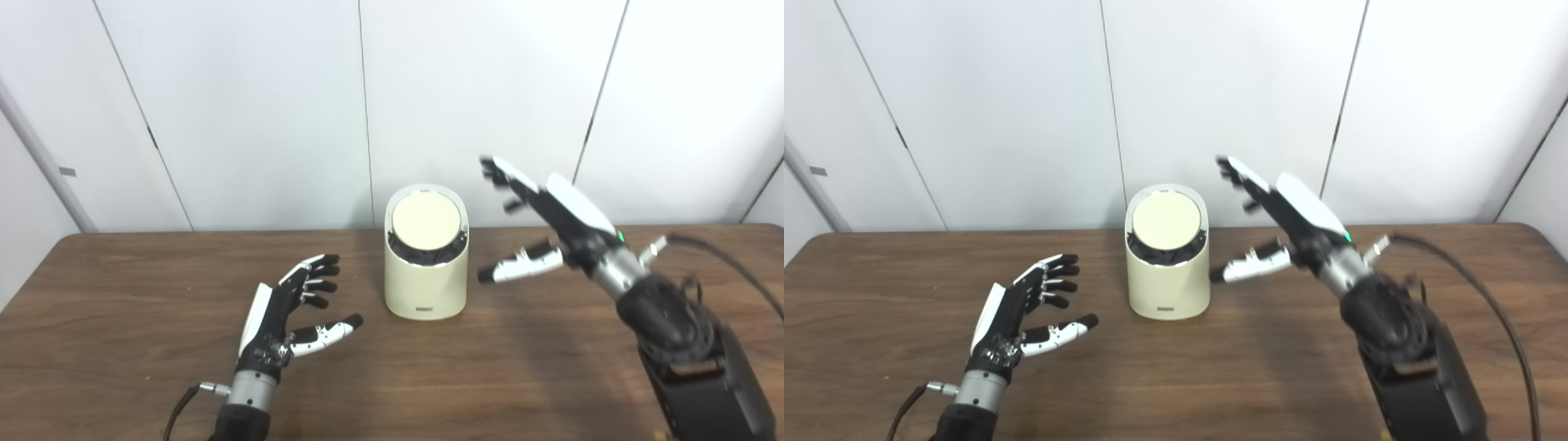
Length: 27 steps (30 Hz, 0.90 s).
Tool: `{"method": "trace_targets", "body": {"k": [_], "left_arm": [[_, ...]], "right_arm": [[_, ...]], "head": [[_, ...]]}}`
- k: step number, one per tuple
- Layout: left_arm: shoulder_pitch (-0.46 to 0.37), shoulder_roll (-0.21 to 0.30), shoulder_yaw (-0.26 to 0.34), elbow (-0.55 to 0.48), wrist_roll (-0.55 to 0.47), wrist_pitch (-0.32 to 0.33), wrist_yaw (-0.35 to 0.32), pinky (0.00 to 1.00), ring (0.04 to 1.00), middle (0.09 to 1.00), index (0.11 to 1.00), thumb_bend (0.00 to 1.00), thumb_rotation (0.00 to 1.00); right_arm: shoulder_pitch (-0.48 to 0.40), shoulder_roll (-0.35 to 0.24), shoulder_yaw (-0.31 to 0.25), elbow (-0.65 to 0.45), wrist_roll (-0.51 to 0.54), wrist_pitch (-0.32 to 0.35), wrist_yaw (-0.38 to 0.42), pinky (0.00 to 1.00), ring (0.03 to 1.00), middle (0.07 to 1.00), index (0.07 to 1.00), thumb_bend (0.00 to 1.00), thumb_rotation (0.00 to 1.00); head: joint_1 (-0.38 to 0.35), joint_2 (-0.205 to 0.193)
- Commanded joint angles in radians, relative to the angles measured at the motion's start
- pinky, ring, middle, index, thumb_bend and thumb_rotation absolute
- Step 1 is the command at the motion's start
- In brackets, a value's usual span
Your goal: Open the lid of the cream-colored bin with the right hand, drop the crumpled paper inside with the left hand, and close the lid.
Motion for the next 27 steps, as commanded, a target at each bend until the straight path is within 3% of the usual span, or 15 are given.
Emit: {"method": "trace_targets", "body": {"k": [1,5,11,16,19,27], "left_arm": [[-0.039,0.005,0.004,-0.040,0.002,-0.016,0.002,0.61,0.698,0.767,0.803,0.72,0.07],[-0.041,0.005,0.005,-0.037,-0.002,-0.022,0.004,0.60,0.696,0.766,0.802,0.71,0.06],[-0.045,0.001,0.005,-0.027,-0.006,-0.029,0.007,0.61,0.703,0.768,0.802,0.72,0.07],[-0.046,0.000,0.001,-0.026,-0.009,-0.034,0.004,0.61,0.698,0.768,0.804,0.72,0.06],[-0.047,0.001,0.000,-0.024,-0.017,-0.040,0.001,0.61,0.700,0.769,0.809,0.72,0.07],[-0.053,0.008,0.001,-0.022,-0.030,-0.037,-0.006,0.60,0.699,0.767,0.811,0.73,0.07]], "right_arm": [[-0.011,0.004,-0.026,-0.053,0.024,0.006,-0.041,0.76,0.866,0.924,0.967,0.89,0.26],[0.067,0.015,-0.035,-0.059,0.054,-0.001,-0.066,0.75,0.874,0.934,0.960,0.89,0.27],[0.134,0.045,-0.041,-0.048,0.056,-0.031,-0.141,0.68,0.811,0.898,0.892,0.87,0.26],[0.168,0.064,-0.041,-0.052,0.072,-0.015,-0.166,0.71,0.837,0.909,0.878,0.84,0.27],[0.177,0.070,-0.037,-0.045,0.072,-0.014,-0.175,0.67,0.836,0.905,0.881,0.84,0.29],[0.188,0.081,-0.028,-0.028,0.082,-0.006,-0.180,0.66,0.837,0.900,0.889,0.83,0.24]], "head": [[0.001,0.001],[-0.001,0.001],[-0.004,-0.001],[-0.006,-0.002],[-0.012,-0.001],[-0.013,-0.001]]}}
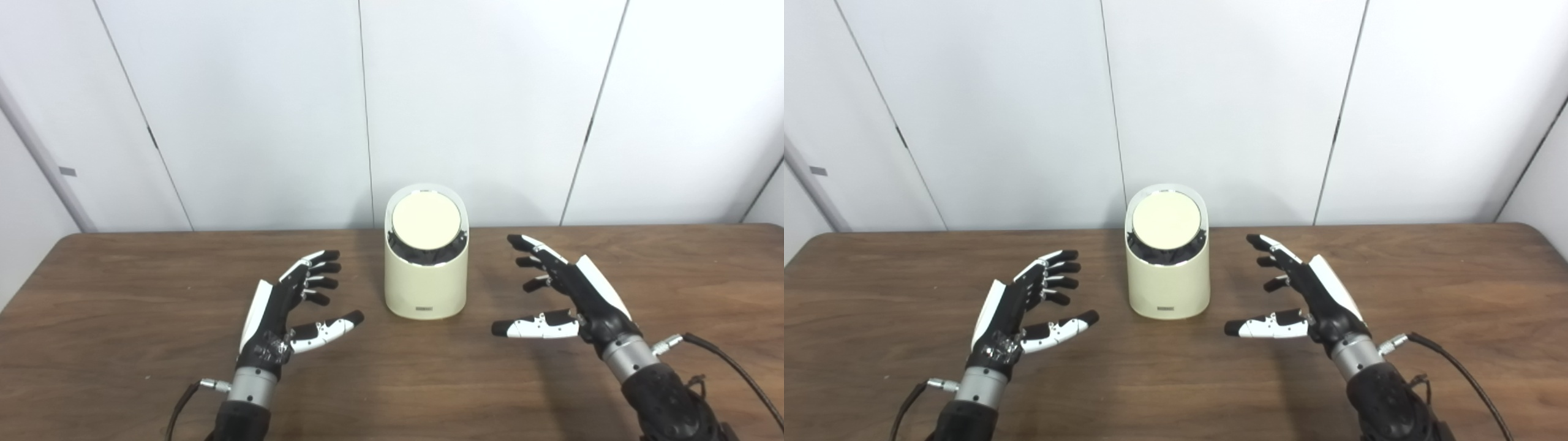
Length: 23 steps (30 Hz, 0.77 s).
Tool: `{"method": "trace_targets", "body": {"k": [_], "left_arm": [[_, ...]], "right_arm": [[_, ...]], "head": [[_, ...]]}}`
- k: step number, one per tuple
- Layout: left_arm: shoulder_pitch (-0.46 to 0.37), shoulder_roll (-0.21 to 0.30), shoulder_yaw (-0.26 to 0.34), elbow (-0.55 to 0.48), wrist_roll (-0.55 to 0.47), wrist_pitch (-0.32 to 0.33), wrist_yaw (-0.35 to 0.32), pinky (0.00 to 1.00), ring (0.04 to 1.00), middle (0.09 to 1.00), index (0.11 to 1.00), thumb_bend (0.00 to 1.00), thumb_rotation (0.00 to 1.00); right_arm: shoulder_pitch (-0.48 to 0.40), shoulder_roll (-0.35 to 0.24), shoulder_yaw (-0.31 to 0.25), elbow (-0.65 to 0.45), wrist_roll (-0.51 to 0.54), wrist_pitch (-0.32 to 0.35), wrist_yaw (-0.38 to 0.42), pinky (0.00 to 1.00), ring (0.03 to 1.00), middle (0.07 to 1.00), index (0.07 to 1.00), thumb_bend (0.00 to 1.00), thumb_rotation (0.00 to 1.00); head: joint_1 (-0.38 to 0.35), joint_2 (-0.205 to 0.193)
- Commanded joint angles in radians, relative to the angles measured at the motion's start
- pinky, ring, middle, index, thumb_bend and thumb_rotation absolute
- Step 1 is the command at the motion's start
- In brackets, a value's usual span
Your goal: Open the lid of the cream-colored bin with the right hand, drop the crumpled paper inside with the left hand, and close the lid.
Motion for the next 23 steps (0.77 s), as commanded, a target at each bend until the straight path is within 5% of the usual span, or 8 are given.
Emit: {"method": "trace_targets", "body": {"k": [1,23], "left_arm": [[-0.043,0.011,0.002,-0.023,-0.006,-0.035,-0.005,0.60,0.702,0.768,0.812,0.73,0.07],[-0.047,0.015,0.007,-0.017,-0.005,-0.041,-0.014,0.59,0.700,0.768,0.823,0.72,0.06]], "right_arm": [[-0.017,-0.002,0.000,-0.014,0.001,-0.020,-0.027,0.65,0.829,0.900,0.892,0.83,0.23],[-0.018,-0.018,0.037,-0.009,-0.009,-0.027,-0.037,0.67,0.820,0.892,0.905,0.85,0.28]], "head": [[-0.002,0.001],[-0.001,0.003]]}}
